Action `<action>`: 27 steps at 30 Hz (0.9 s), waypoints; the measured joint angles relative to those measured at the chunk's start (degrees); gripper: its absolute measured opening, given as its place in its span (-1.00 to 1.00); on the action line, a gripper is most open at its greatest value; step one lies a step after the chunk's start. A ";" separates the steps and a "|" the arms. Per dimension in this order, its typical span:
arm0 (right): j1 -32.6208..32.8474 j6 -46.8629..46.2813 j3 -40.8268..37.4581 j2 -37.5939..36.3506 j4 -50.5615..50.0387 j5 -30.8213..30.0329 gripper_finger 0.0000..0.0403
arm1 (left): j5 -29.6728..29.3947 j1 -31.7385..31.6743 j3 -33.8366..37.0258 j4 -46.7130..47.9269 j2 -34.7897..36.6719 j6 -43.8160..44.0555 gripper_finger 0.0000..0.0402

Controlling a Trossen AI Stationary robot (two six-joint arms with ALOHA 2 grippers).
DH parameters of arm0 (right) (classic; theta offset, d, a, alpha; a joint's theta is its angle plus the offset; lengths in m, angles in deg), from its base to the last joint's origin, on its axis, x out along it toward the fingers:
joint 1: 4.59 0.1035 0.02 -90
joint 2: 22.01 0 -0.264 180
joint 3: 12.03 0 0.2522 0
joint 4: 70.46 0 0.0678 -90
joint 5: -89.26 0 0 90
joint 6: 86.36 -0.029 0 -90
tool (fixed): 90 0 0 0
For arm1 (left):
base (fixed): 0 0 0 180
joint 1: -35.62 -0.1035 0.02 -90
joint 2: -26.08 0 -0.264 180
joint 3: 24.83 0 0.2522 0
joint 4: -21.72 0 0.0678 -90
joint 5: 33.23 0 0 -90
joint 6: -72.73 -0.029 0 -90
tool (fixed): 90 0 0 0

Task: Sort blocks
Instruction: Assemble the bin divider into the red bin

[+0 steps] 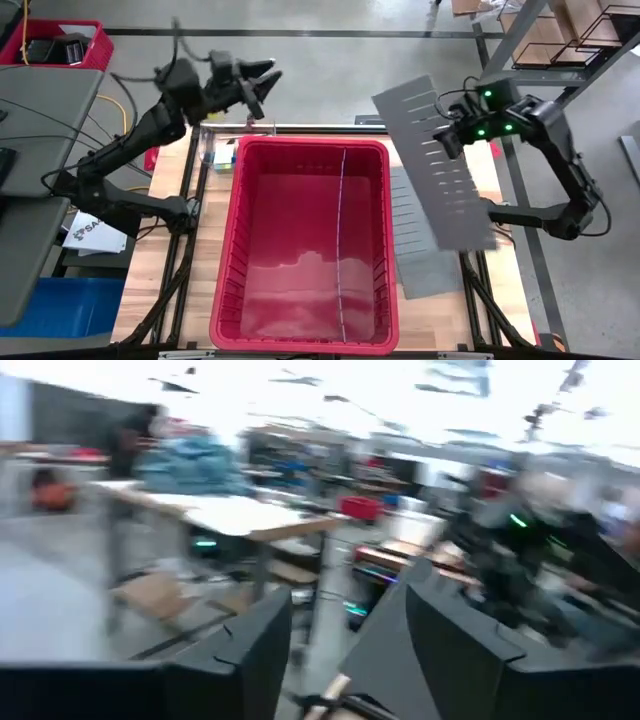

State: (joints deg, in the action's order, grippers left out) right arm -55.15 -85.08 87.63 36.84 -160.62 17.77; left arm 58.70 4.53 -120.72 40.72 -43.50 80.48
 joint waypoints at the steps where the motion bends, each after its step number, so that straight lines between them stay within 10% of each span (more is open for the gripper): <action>1: 0.00 1.41 1.44 0.00 -0.77 1.10 -1.00 | 3.73 -0.85 -1.45 0.58 -1.68 -0.54 0.01; 19: 9.39 2.52 7.52 1.29 -2.82 8.99 -1.00 | 48.42 -4.64 -36.63 4.13 -35.25 1.95 0.08; 27: 14.24 0.43 7.51 1.87 -2.31 8.70 -1.00 | 53.49 -3.99 -41.37 10.35 -42.27 2.62 0.08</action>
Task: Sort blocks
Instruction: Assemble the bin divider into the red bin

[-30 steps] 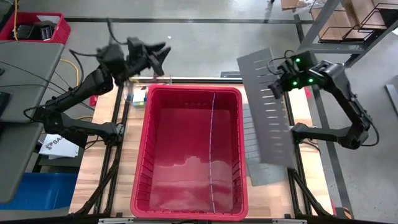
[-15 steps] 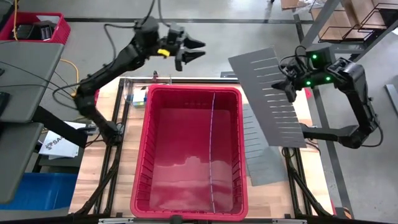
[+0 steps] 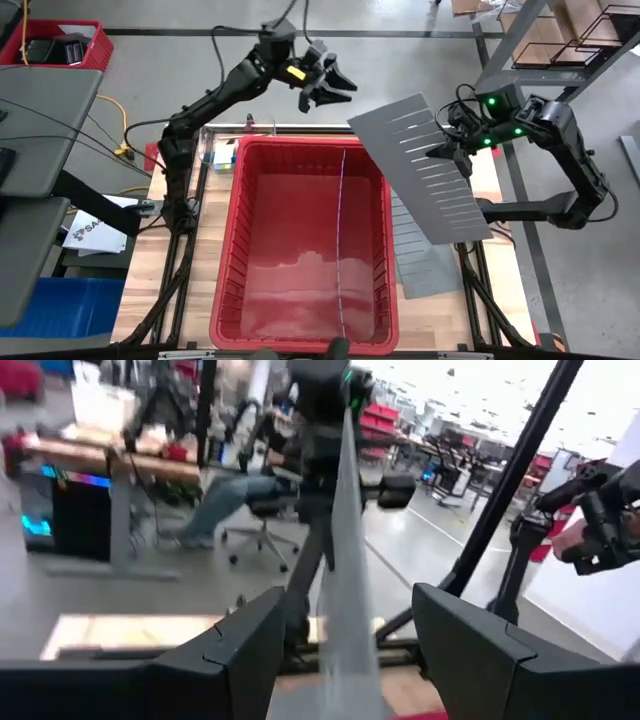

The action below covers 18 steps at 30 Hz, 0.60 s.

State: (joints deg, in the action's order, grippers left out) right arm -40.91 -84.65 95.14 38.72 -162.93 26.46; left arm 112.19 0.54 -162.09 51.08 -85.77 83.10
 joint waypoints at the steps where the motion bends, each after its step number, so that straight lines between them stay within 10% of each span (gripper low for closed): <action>1: 0.28 -0.20 0.00 0.04 0.12 -0.05 -1.00 | 0.21 0.36 0.00 0.05 -0.47 -0.01 0.08; 18: 0.75 -0.82 0.00 1.11 0.21 1.50 -1.00 | -4.57 6.29 -0.07 9.05 -0.91 -13.04 0.08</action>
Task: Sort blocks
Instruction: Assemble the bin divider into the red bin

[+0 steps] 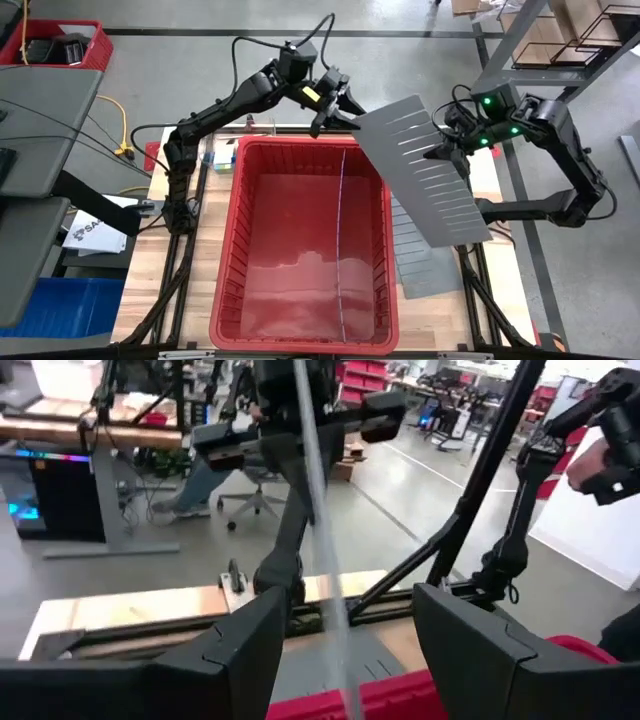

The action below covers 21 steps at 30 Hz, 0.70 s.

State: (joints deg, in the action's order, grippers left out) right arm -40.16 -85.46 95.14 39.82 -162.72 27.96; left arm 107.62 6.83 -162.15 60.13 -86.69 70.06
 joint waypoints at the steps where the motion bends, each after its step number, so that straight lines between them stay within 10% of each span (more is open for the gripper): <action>1: 0.00 0.04 0.00 0.29 0.02 0.57 -1.00 | -0.05 0.05 0.00 0.68 0.00 0.02 0.08; 8: 0.00 1.18 -0.04 1.72 0.02 1.84 -1.00 | 2.10 1.27 0.00 4.10 -0.55 -2.22 0.00; 15: 0.07 1.86 -0.04 1.54 -0.29 2.52 -1.00 | -1.27 3.14 0.00 7.72 -0.37 -8.38 -0.87; 21: 0.02 1.04 -0.04 1.54 0.00 2.13 -1.00 | -3.82 3.30 0.00 8.85 -0.13 -6.35 -0.98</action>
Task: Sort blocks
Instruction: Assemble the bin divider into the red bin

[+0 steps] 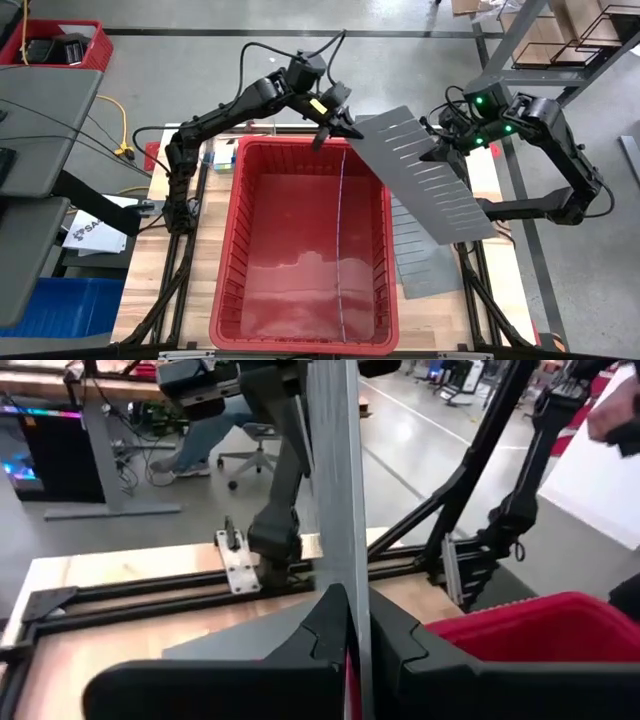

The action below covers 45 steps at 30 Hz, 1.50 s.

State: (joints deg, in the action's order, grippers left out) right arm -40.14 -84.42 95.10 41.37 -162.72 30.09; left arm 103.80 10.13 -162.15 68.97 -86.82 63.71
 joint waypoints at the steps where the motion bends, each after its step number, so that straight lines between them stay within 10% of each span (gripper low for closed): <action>1: 0.00 -0.44 0.00 -0.02 0.19 -0.36 -0.99 | 0.10 -0.01 0.00 0.15 0.14 0.59 -0.98; 16: -0.04 -0.09 0.04 -4.31 3.26 -11.06 -0.10 | -3.82 -8.91 0.02 20.14 10.91 -9.91 -0.99; 25: -0.04 0.97 0.04 -7.24 -11.67 -15.46 -0.07 | -8.72 -13.12 0.00 27.58 15.27 -13.96 -1.00; 33: -0.04 3.22 -0.77 -7.87 -11.50 -28.94 -0.07 | -9.03 -13.89 0.00 33.86 15.73 -16.78 -1.00; 45: -0.09 10.39 -14.69 -3.66 -9.63 -30.82 -0.07 | -8.85 -14.08 0.02 34.32 19.27 -17.06 -1.00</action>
State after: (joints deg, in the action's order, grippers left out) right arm -40.22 -74.03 80.41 37.70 -172.35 -0.73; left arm 94.95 -3.95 -162.13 103.29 -67.55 46.65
